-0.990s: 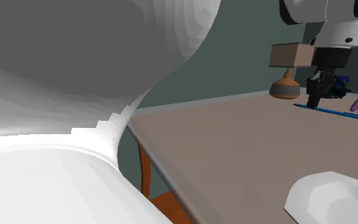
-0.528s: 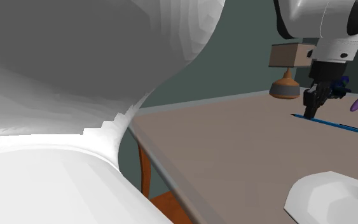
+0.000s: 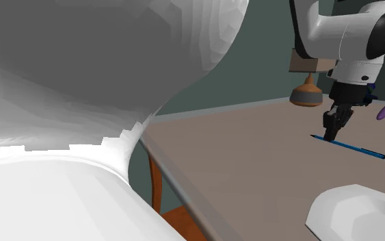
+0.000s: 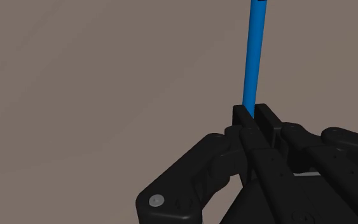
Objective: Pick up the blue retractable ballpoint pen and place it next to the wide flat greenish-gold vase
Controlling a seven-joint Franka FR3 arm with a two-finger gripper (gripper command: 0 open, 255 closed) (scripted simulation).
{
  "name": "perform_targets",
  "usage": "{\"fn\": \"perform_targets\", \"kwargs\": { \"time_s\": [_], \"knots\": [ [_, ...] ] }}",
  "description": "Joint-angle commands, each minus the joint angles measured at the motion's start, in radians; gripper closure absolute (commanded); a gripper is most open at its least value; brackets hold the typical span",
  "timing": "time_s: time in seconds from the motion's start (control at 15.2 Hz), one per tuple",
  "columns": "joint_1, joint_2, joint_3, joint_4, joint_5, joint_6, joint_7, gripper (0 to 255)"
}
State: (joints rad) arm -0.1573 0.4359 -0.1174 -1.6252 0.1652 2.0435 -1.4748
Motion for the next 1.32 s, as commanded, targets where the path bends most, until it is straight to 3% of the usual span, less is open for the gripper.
{"fn": "perform_targets", "kwargs": {
  "time_s": [0.0,0.53,0.59,0.92,1.25],
  "knots": [
    [0.0,0.012,0.002,-0.016,0.003,0.029,-0.004,255],
    [0.0,0.012,0.002,-0.016,0.003,0.028,-0.004,255],
    [0.0,0.012,0.002,-0.016,0.003,0.028,-0.004,0],
    [0.0,0.012,0.002,-0.016,0.003,0.028,-0.004,0],
    [-0.005,-0.028,-0.005,0.053,-0.007,-0.08,0.004,0]
  ]
}}
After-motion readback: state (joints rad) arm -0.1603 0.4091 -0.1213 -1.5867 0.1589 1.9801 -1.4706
